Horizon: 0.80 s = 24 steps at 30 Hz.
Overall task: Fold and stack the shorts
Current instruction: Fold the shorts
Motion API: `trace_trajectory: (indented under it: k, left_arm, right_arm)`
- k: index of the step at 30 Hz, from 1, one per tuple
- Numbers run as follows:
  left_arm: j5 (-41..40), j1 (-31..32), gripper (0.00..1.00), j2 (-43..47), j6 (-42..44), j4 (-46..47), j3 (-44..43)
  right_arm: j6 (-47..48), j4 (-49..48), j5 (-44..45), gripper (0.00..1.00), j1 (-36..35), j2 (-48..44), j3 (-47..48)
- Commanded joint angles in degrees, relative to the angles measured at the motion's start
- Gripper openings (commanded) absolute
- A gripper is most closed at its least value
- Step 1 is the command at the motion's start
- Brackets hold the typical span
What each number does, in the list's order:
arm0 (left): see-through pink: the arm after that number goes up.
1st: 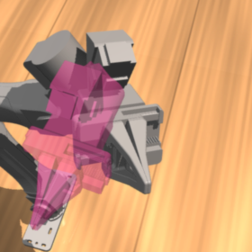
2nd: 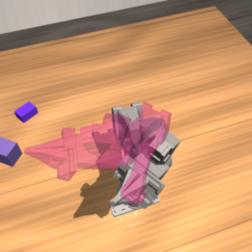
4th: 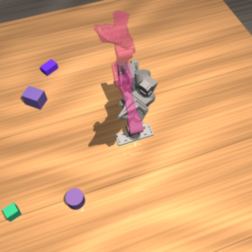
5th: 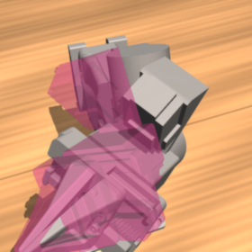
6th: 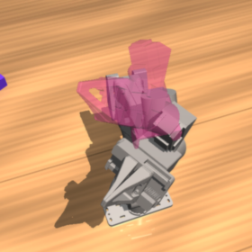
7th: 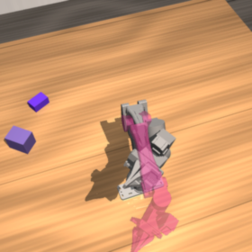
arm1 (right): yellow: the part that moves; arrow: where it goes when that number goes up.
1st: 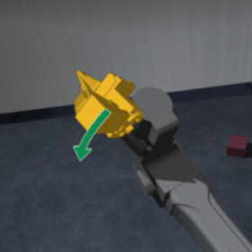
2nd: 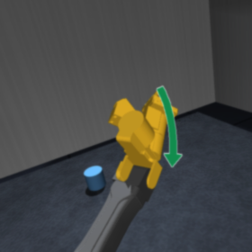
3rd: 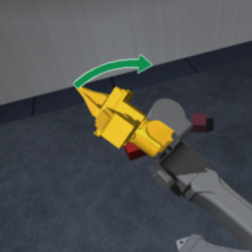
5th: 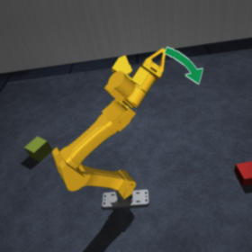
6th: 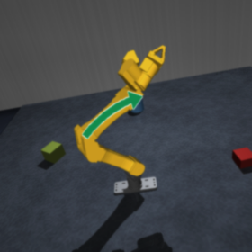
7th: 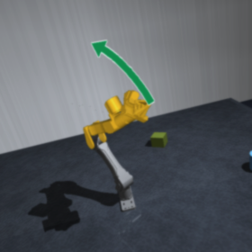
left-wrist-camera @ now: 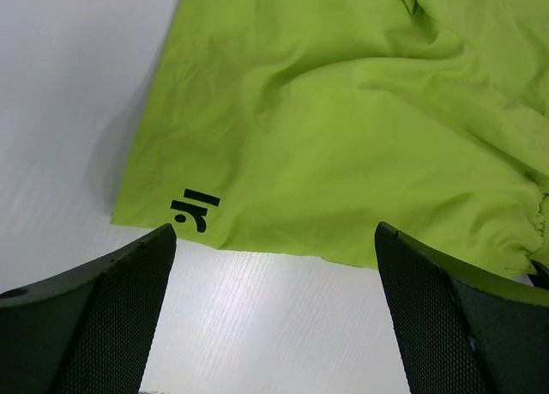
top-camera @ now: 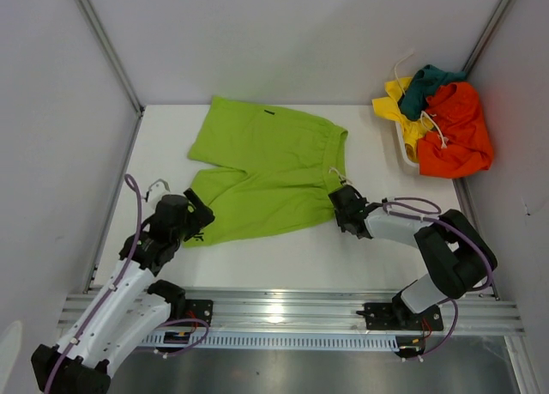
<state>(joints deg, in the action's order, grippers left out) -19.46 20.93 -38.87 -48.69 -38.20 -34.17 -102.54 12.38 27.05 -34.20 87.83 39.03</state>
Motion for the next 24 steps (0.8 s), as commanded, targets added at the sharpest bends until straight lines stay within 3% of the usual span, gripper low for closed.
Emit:
trace_trajectory:
  k: [1,11,24]
  left_arm:
    - [1.88,-0.54,0.99,1.25,-4.47,3.38,2.08]
    - [7.25,-0.45,0.98,4.42,-15.03,9.45,16.66]
    - [4.09,-0.54,0.93,-0.23,-19.78,14.90,19.93]
  right_arm:
    - [-4.33,2.03,4.50,0.00,0.44,1.29,0.97]
    - [-7.40,3.09,5.38,0.00,0.45,1.82,0.53]
    - [-11.80,5.19,7.83,0.00,-2.80,1.90,0.17]
